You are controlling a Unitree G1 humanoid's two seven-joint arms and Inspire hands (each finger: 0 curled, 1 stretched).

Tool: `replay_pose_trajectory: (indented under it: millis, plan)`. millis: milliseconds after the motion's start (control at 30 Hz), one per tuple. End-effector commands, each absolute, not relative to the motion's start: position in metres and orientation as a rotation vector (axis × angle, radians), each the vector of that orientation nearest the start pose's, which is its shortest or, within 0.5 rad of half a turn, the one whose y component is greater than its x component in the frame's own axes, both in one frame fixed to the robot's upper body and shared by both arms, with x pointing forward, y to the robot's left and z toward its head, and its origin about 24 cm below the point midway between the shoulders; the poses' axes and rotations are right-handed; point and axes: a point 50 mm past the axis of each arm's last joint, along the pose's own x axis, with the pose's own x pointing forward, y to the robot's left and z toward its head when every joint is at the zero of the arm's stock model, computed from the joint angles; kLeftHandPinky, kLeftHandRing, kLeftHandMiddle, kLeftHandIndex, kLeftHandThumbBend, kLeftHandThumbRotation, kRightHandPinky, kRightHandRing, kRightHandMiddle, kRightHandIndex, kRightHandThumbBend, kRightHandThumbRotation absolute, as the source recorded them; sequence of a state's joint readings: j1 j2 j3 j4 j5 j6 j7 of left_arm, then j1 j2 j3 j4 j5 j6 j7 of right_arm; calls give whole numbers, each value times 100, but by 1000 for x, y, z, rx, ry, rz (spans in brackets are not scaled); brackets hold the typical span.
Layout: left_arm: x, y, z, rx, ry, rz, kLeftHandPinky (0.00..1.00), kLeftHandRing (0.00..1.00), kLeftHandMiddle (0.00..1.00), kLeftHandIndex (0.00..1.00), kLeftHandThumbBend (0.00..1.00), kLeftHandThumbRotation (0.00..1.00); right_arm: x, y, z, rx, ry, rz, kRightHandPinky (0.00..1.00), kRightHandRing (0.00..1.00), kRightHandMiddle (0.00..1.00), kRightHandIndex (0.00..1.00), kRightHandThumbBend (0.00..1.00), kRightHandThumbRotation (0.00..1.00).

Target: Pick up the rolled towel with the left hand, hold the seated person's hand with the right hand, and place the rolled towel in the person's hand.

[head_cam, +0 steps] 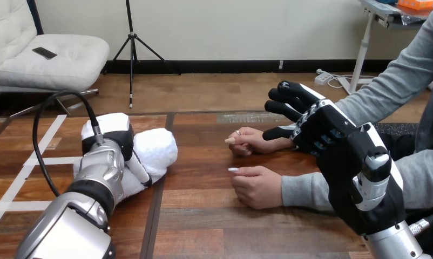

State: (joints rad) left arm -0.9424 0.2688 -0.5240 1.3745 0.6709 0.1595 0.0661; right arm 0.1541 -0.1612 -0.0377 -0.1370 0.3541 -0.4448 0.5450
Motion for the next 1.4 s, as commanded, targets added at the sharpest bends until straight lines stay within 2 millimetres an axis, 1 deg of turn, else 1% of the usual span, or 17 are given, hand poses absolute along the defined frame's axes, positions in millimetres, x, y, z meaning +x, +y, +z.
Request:
replay_pose_trajectory:
  millis: [0, 100, 267, 567, 733, 867, 1000, 1133, 1267, 1367]
  plan:
    - [388, 185, 57, 1418, 370, -97, 18, 28, 37, 52, 71, 0, 212, -172, 101, 35, -554, 446, 68, 86, 87, 85, 100, 100]
    - [388, 184, 58, 1376, 351, -89, 21, 30, 39, 48, 71, 0, 213, -172, 101, 34, -554, 444, 68, 86, 87, 85, 100, 100]
    - [389, 182, 61, 1279, 303, -74, 24, 33, 42, 46, 72, 0, 212, -171, 100, 31, -551, 440, 68, 85, 87, 85, 100, 100]
    - [392, 179, 68, 1078, 212, -50, 31, 39, 46, 45, 71, 0, 212, -171, 99, 28, -545, 434, 69, 85, 86, 85, 100, 100]
    - [392, 177, 72, 1000, 166, -43, 34, 41, 47, 45, 70, 0, 211, -172, 98, 28, -540, 436, 69, 85, 86, 85, 100, 100]
    - [393, 175, 77, 934, 108, -41, 33, 40, 47, 45, 69, 0, 211, -172, 97, 33, -528, 438, 70, 86, 87, 85, 100, 100]
    - [393, 174, 82, 875, 54, -41, 30, 37, 45, 45, 67, 0, 212, -172, 95, 40, -515, 440, 72, 87, 88, 86, 100, 100]
    - [391, 173, 86, 808, -2, -38, 30, 37, 44, 45, 66, 0, 213, -172, 93, 37, -509, 437, 73, 87, 88, 86, 100, 100]
    - [385, 174, 94, 704, -104, -33, 31, 38, 44, 45, 66, 0, 216, -172, 89, 31, -491, 446, 78, 88, 88, 87, 100, 100]
    - [380, 176, 99, 658, -159, -30, 31, 38, 43, 45, 66, 0, 217, -173, 87, 24, -480, 453, 80, 88, 88, 87, 100, 100]
